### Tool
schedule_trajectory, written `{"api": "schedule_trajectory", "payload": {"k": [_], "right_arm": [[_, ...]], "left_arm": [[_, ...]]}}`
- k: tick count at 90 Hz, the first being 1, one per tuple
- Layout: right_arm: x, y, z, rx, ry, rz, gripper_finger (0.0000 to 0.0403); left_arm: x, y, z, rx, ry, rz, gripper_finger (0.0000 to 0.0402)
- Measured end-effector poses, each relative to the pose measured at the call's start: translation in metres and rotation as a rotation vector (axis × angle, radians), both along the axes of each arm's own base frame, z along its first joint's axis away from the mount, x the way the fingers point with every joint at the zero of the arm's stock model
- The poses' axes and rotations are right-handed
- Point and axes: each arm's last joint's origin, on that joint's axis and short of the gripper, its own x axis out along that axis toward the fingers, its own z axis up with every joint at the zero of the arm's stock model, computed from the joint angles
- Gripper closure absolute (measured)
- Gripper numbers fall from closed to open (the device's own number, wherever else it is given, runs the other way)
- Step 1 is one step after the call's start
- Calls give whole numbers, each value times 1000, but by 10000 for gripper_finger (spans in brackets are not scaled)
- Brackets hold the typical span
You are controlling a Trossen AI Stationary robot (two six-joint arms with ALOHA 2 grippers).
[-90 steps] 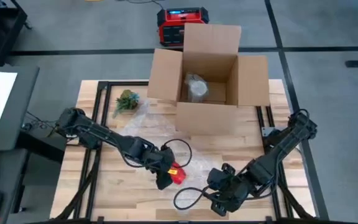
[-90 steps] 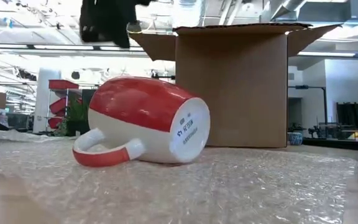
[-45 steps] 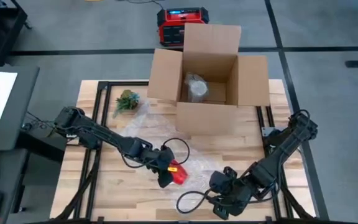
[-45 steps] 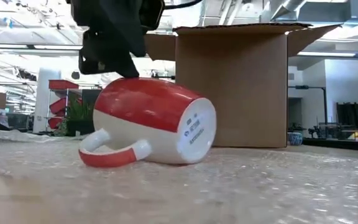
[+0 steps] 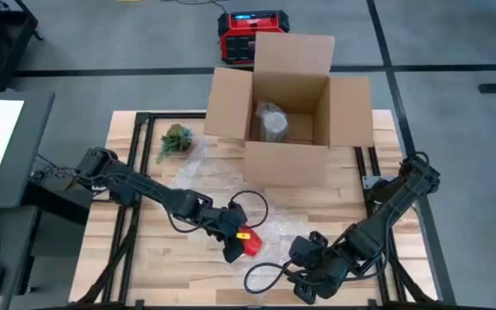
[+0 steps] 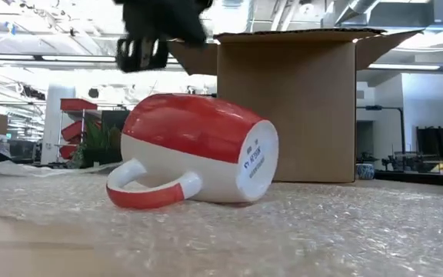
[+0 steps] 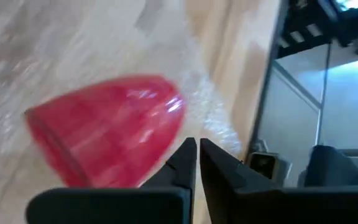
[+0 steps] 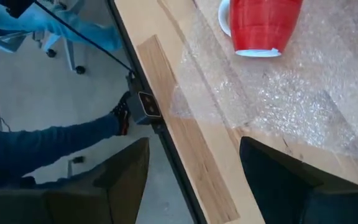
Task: Wrap mug
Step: Wrap the red mug in the bubble wrap
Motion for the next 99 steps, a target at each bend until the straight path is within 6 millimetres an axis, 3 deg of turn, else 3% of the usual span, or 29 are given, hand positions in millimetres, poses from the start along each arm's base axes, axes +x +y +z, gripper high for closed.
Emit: {"api": "schedule_trajectory", "payload": {"k": [26,39,61,99], "right_arm": [[-6,0,-3,-5,51,-39,164],[-4,-1,-13,-31,41,-33,165],[0,0,-39,-11,32,-43,185],[9,-4,-36,27,-3,-48,196]], "left_arm": [[-2,4,58,179,11,-17,402],[-7,6,72,249,39,-34,401],[-17,5,61,353,167,-48,401],[3,-18,26,464,329,-124,401]]}}
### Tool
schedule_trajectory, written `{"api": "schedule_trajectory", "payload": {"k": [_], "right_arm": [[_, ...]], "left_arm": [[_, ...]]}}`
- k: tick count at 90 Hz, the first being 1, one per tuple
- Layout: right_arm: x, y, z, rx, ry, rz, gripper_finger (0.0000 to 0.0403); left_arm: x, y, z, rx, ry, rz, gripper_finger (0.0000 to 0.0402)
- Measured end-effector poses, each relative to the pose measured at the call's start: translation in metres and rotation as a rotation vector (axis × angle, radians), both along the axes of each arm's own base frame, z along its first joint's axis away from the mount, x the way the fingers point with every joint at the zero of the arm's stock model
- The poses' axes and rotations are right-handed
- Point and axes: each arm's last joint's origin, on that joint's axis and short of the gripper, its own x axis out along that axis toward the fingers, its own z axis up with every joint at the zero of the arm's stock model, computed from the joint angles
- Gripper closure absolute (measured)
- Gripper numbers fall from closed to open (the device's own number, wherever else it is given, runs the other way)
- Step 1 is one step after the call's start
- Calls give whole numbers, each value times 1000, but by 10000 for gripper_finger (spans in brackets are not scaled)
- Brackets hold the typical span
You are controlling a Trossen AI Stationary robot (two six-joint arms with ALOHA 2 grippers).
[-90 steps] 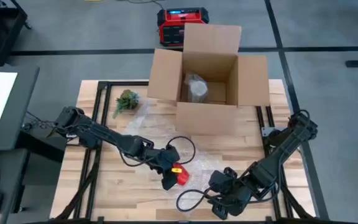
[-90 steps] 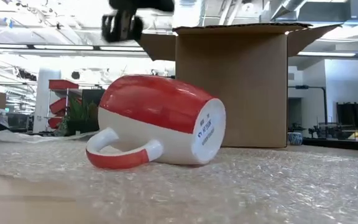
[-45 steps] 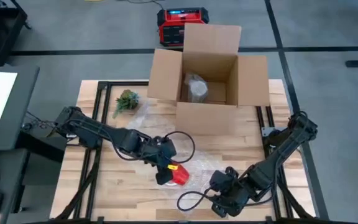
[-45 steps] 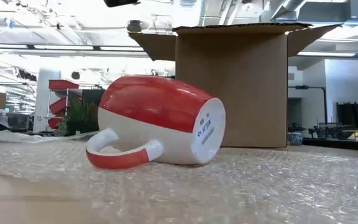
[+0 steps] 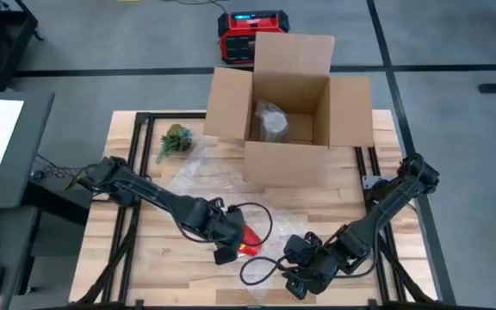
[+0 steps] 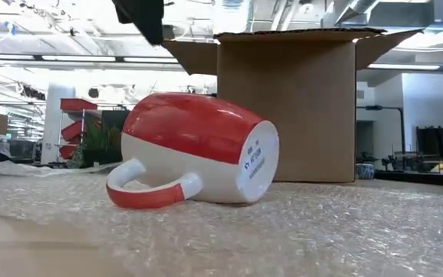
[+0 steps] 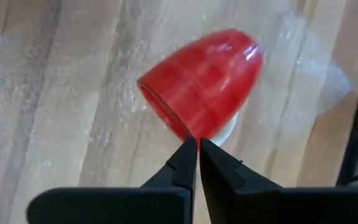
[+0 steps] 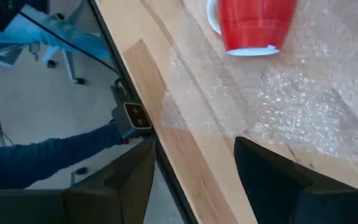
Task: Wrap mug
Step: Wrap the red mug in the bubble wrap
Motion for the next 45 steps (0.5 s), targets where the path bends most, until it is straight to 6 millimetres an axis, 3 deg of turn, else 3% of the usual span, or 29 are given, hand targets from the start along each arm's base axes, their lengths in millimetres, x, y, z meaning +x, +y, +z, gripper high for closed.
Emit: {"api": "schedule_trajectory", "payload": {"k": [18,45], "right_arm": [[0,1,0,13,6,12,196],[-1,1,0,19,12,19,196]], "left_arm": [[10,-4,-19,36,47,-27,401],[10,-1,-19,70,37,-7,401]]}}
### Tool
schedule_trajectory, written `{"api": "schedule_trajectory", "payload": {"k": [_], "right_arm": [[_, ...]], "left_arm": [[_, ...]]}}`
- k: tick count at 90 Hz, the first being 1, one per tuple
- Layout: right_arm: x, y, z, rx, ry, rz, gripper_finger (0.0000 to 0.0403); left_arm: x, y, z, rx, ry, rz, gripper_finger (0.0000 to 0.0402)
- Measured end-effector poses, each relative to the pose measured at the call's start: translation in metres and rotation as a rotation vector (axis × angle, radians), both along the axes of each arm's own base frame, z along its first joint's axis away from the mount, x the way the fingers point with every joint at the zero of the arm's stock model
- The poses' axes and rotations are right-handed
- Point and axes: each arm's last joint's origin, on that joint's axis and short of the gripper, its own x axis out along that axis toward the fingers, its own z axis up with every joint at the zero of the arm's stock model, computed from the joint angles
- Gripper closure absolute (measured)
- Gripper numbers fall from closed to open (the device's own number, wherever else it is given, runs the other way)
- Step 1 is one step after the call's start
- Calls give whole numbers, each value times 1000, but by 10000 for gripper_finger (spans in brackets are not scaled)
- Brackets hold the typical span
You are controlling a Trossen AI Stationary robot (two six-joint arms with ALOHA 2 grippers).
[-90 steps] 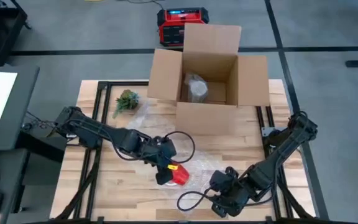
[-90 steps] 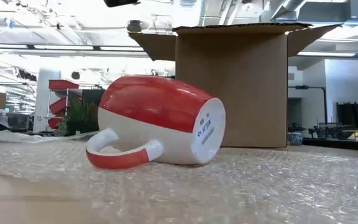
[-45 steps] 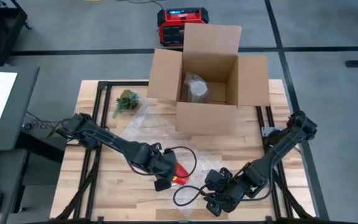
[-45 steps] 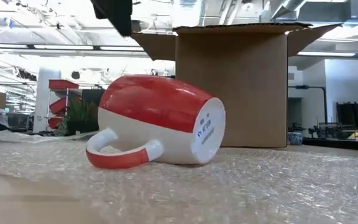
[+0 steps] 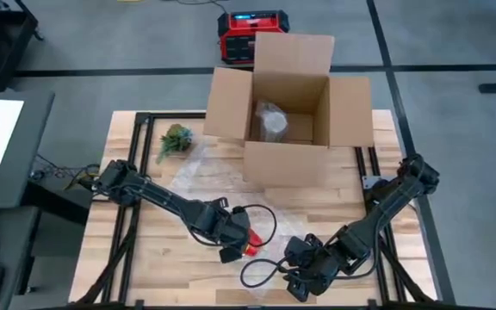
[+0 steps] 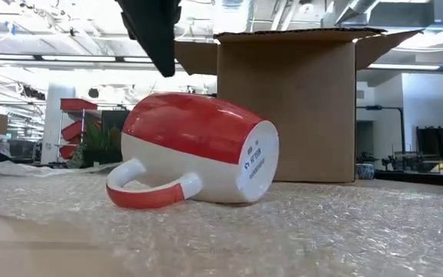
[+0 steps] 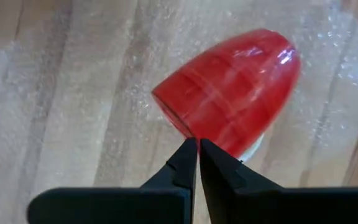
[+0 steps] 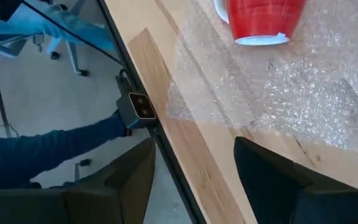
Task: Wrap mug
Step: Wrap the red mug in the bubble wrap
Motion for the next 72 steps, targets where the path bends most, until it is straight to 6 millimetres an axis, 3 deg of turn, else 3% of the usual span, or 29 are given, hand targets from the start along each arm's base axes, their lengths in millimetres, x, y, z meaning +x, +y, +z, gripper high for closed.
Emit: {"api": "schedule_trajectory", "payload": {"k": [24,72], "right_arm": [[0,0,0,-2,0,2,196],[0,0,0,-10,-4,14,196]], "left_arm": [[-2,2,-10,0,28,-14,401],[3,3,-10,-26,-3,-5,398]]}}
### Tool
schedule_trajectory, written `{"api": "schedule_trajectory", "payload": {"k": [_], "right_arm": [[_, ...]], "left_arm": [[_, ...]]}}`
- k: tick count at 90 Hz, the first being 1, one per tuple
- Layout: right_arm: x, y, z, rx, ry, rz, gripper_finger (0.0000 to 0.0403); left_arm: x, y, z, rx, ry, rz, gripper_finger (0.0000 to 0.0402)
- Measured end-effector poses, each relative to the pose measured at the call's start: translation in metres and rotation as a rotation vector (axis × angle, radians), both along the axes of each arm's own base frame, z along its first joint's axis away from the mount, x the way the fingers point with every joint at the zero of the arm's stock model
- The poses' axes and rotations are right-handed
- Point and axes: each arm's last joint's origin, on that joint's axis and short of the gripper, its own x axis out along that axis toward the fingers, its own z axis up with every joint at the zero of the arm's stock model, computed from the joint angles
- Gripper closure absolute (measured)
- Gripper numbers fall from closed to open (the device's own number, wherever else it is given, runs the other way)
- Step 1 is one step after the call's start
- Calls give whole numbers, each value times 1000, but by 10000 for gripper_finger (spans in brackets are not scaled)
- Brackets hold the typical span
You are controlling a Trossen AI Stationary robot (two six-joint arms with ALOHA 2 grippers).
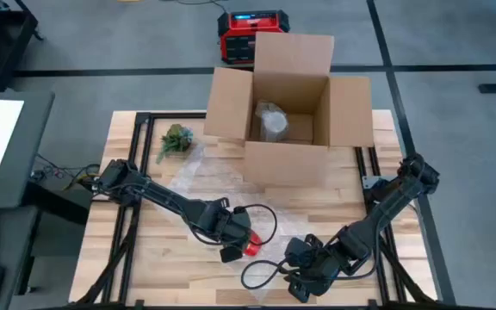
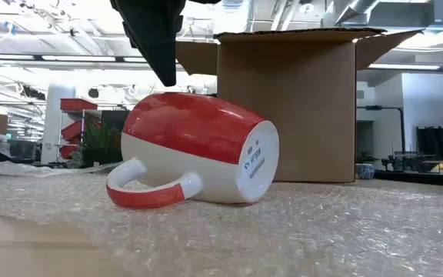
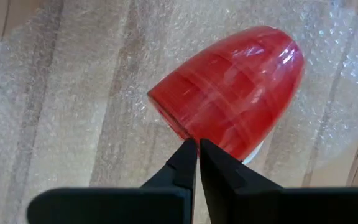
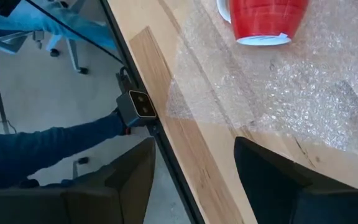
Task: Wrap mug
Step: Wrap the red mug in the bubble wrap
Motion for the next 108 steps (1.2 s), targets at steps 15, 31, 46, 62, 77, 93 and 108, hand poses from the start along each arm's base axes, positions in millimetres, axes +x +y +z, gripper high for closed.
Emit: {"api": "schedule_trajectory", "payload": {"k": [15,31,46,62,77,93,108], "right_arm": [[0,0,0,-3,-1,5,196],[0,0,0,-8,-3,11,196],[0,0,0,-15,-6,21,196],[0,0,0,-15,-6,21,196],[-2,2,0,-8,-4,20,196],[-9,10,0,4,2,28,196],[-11,13,0,5,2,36,196]], "left_arm": [[1,-1,0,-13,-12,-5,355],[2,0,0,-24,-9,10,302],[2,1,2,-38,0,23,282],[-1,-1,-1,-131,53,-16,280],[-14,18,-17,-208,130,3,272],[-29,31,-21,-347,-41,-6,246],[-32,33,-45,-496,-200,19,237]]}}
